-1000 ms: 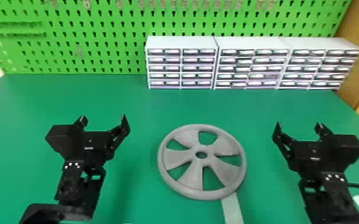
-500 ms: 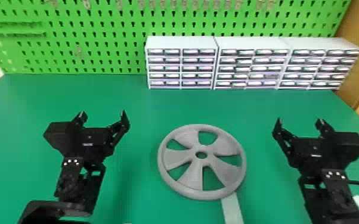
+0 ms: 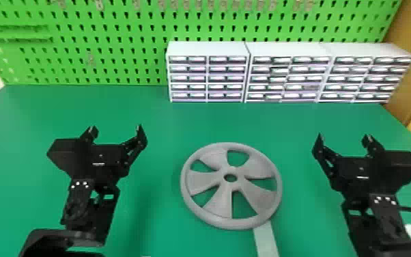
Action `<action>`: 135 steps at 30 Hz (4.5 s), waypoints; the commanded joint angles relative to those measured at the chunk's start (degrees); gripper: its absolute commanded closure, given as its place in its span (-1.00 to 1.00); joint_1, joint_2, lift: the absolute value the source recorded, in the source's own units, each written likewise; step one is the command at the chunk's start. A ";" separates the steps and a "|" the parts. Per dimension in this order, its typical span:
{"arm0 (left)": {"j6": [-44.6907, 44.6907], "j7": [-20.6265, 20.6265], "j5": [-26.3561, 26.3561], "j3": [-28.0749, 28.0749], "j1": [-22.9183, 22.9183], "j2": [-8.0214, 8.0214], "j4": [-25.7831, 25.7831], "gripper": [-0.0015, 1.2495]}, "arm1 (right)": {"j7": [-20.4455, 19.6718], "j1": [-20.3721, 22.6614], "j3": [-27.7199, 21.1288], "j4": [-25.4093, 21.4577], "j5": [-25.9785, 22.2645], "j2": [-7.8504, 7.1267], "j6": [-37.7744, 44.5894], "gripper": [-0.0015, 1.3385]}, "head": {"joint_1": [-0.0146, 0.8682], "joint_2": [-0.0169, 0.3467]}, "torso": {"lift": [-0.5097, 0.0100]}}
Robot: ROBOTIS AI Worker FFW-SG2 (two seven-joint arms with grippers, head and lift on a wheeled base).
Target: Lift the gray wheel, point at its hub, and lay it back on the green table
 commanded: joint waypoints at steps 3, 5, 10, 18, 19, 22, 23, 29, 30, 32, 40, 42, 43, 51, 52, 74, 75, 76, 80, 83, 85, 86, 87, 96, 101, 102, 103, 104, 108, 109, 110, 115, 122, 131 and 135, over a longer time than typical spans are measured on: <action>-0.03 -0.08 0.15 -0.25 -0.57 0.00 0.00 -0.82 | 0.00 -0.37 0.00 0.00 0.00 0.05 -0.42 -0.56 | 0.60 -0.65 | 0.60; -0.03 -0.08 0.24 -0.25 -0.74 0.00 0.00 -0.82 | 0.00 -0.54 0.18 -0.09 0.00 -0.04 -0.42 -0.56 | 0.60 -0.65 | 0.60; -0.03 -0.17 0.24 -0.16 -0.92 0.00 0.00 -0.81 | 0.00 -0.80 0.44 -0.18 0.00 -0.22 -0.42 -0.56 | 0.60 -0.65 | 0.60; -0.03 -0.17 0.42 -0.34 -0.83 0.00 0.00 -0.81 | 0.00 -0.80 0.44 -0.35 -0.18 -0.31 -0.42 -0.56 | 0.60 -0.65 | 0.60; -0.03 -0.17 0.42 -0.34 -0.83 0.00 0.00 -0.81 | 0.00 -0.80 0.44 -0.35 -0.18 -0.31 -0.42 -0.56 | 0.60 -0.65 | 0.60; -0.03 -0.17 0.42 -0.25 -0.83 0.00 0.00 -0.81 | 0.00 -0.80 0.53 -0.35 -0.18 -0.39 -0.42 -0.56 | 0.60 -0.65 | 0.60; -0.03 -0.17 0.42 -0.25 -0.83 0.00 0.00 -0.81 | 0.00 -0.80 0.62 -0.35 -0.18 -0.48 -0.42 -0.56 | 0.60 -0.65 | 0.60; -0.03 -0.17 0.33 -0.16 -0.57 0.00 0.00 -0.81 | 0.00 -0.89 0.79 -0.35 -0.18 -0.75 -0.33 -0.56 | 0.60 -0.65 | 0.60; -0.03 -0.17 0.33 -0.07 -0.57 0.00 0.00 -0.81 | 0.00 -0.89 0.79 -0.35 -0.18 -0.75 -0.33 -0.56 | 0.60 -0.65 | 0.60; -0.03 -0.17 0.24 0.01 -0.66 0.00 0.00 -0.81 | 0.00 -0.89 0.79 -0.35 -0.18 -0.75 -0.33 -0.56 | 0.60 -0.65 | 0.60; -0.03 -0.17 0.24 0.01 -0.66 0.00 0.00 -0.81 | 0.00 -0.80 0.79 -0.35 -0.26 -0.83 -0.33 -0.56 | 0.60 -0.65 | 0.60; -0.03 -0.17 0.24 0.01 -0.66 0.00 0.00 -0.81 | 0.00 -0.80 0.88 -0.35 -0.26 -0.83 -0.33 -0.56 | 0.60 -0.65 | 0.60; -0.03 -0.17 0.24 0.01 -0.66 0.00 0.00 -0.81 | 0.00 -0.89 0.88 -0.35 -0.26 -0.83 -0.33 -0.56 | 0.60 -0.65 | 0.60; -0.03 -0.17 0.24 0.10 -0.66 0.00 0.00 -0.81 | 0.00 -1.07 0.97 -0.35 -0.26 -0.83 -0.33 -0.56 | 0.60 -0.65 | 0.60; -0.03 -0.17 0.24 0.10 -0.66 0.00 0.00 -0.81 | 0.00 -1.07 0.97 -0.35 -0.26 -0.75 -0.33 -0.56 | 0.60 -0.65 | 0.60; -0.12 -0.26 0.24 0.19 -0.83 0.00 0.00 -0.81 | 0.00 -2.04 1.14 -0.79 -0.44 -0.22 1.08 -0.56 | 0.60 -0.65 | 0.60; -0.12 -0.26 0.24 0.19 -0.83 0.00 0.00 -0.81 | 0.00 -2.12 1.23 -1.06 -0.35 -0.22 1.43 -0.56 | 0.60 -0.65 | 0.60; -0.12 -0.26 0.24 0.19 -0.83 0.00 0.00 -0.81 | 0.00 -2.21 1.32 -1.32 -0.35 -0.22 1.87 -0.56 | 0.60 -0.65 | 0.60; -0.12 -0.26 0.15 0.28 -0.92 0.00 0.00 -0.81 | 0.00 -2.56 1.41 -1.49 -0.26 -0.31 2.31 -0.56 | 0.60 -0.65 | 0.60; -0.12 -0.26 0.06 0.28 -0.83 0.00 0.00 -0.81 | 0.00 -2.56 1.41 -1.58 -0.18 -0.31 2.31 -0.56 | 0.60 -0.65 | 0.60; -0.12 -0.26 0.06 0.28 -0.92 0.00 0.00 -0.81 | 0.00 -2.56 1.32 -1.76 -0.09 -0.31 2.31 -0.56 | 0.60 -0.65 | 0.60; -0.12 -0.26 -0.02 0.28 -0.92 0.00 0.00 -0.81 | 0.00 -2.56 1.32 -1.85 0.00 -0.31 2.31 -0.56 | 0.60 -0.65 | 0.60; -0.12 -0.26 -0.02 0.28 -0.83 0.00 0.00 -0.81 | 0.00 -2.47 1.32 -1.93 0.00 -0.39 2.31 -0.56 | 0.60 -0.65 | 0.60; -0.12 -0.26 -0.64 0.45 -0.92 0.00 0.00 -0.81 | 0.00 -2.21 1.23 -1.93 0.09 -0.22 2.31 -0.56 | 0.60 -0.65 | 0.60; -0.03 -0.26 -0.64 0.45 -0.83 0.00 0.00 -0.81 | 0.00 -2.21 1.23 -1.93 0.09 -0.31 2.31 -0.56 | 0.60 -0.65 | 0.60; -0.03 -0.26 -0.73 0.45 -0.83 0.00 0.00 -0.81 | 0.00 -2.30 1.23 -1.93 0.09 -0.31 2.31 -0.56 | 0.60 -0.65 | 0.60; -0.03 -0.26 -0.90 0.45 -0.83 0.00 0.00 -0.81 | 0.00 -2.30 1.23 -1.93 0.09 -0.31 2.31 -0.56 | 0.60 -0.65 | 0.60; -0.03 -0.26 -1.52 0.45 -0.92 0.00 0.00 -0.81 | 0.00 -2.39 1.23 -1.93 0.09 -0.39 2.31 -0.56 | 0.60 -0.65 | 0.60; -0.03 -0.26 -2.13 0.63 -1.09 0.00 0.00 -0.81 | 0.00 -2.47 1.23 -2.02 0.18 -0.48 2.31 -0.56 | 0.60 -0.65 | 0.60; -0.03 -0.26 -2.48 0.72 -1.09 0.00 0.00 -0.81 | 0.00 -2.47 1.23 -1.93 0.18 -0.48 2.31 -0.56 | 0.60 -0.65 | 0.60; -0.03 -0.26 -2.84 0.80 -1.09 0.00 0.00 -0.81 | 0.00 -2.47 1.23 -2.02 0.18 -0.48 2.31 -0.56 | 0.60 -0.65 | 0.60; 2.25 -0.35 -3.36 1.07 -1.09 0.00 0.00 -0.81 | 0.00 -2.39 1.23 -1.93 0.18 -0.57 2.31 -0.56 | 0.60 -0.65 | 0.60; 3.48 -1.23 -5.38 1.33 -1.09 0.00 0.00 -0.81 | 0.00 -2.30 1.14 -1.93 0.18 -0.66 2.31 -0.56 | 0.60 -0.65 | 0.60; 3.66 -1.31 -6.97 1.68 -1.09 0.00 0.00 -0.81 | 0.00 -2.30 1.06 -1.93 0.09 -0.66 2.40 -0.56 | 0.60 -0.65 | 0.60; 3.66 -1.31 -6.53 1.77 -1.09 0.00 0.00 -0.81 | 0.00 -2.39 1.06 -1.93 0.09 -0.75 2.40 -0.56 | 0.60 -0.65 | 0.60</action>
